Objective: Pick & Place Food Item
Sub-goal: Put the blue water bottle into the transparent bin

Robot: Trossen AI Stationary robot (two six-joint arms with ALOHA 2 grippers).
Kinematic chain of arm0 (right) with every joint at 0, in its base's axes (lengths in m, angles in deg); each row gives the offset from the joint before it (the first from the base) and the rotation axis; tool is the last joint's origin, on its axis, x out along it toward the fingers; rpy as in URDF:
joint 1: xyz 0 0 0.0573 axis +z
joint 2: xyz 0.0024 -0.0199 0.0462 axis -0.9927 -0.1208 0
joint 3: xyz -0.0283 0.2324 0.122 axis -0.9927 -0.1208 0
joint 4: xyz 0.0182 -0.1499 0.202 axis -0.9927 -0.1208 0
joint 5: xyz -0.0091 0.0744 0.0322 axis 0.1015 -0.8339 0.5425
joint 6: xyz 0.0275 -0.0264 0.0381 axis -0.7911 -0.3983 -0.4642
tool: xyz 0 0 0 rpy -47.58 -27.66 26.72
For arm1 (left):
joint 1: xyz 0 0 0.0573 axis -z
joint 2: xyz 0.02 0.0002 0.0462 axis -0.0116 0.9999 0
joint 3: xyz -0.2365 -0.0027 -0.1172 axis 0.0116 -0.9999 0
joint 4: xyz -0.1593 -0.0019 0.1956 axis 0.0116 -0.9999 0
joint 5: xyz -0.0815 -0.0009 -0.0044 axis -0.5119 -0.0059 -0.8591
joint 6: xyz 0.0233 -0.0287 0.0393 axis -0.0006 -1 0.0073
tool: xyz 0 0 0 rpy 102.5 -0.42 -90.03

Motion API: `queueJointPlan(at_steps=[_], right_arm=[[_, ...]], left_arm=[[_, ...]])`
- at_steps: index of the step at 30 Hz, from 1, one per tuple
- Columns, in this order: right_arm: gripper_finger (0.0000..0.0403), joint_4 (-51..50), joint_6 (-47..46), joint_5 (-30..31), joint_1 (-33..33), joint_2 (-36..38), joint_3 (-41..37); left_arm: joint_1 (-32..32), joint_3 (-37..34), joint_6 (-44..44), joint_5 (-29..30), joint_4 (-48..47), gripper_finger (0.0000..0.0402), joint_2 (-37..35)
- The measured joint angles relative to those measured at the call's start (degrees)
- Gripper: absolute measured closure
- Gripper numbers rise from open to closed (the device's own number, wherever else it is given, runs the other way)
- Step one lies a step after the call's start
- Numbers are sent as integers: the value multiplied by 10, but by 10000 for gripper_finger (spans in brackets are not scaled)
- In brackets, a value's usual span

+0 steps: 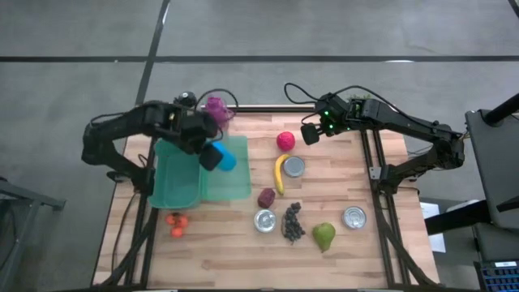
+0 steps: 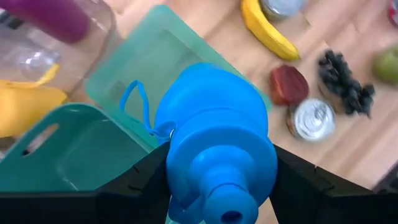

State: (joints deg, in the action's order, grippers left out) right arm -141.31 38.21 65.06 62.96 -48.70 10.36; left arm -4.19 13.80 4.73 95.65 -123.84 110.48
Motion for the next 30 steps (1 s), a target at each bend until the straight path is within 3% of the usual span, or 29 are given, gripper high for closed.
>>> queueJointPlan(at_steps=[15, 30], right_arm=[[25, 0, 0, 0, 0, 0, 0], [25, 0, 0, 0, 0, 0, 0]], left_arm=[[-201, 0, 37, 16, 0, 190, -3], [-285, -1, 80, 26, 18, 190, 28]])
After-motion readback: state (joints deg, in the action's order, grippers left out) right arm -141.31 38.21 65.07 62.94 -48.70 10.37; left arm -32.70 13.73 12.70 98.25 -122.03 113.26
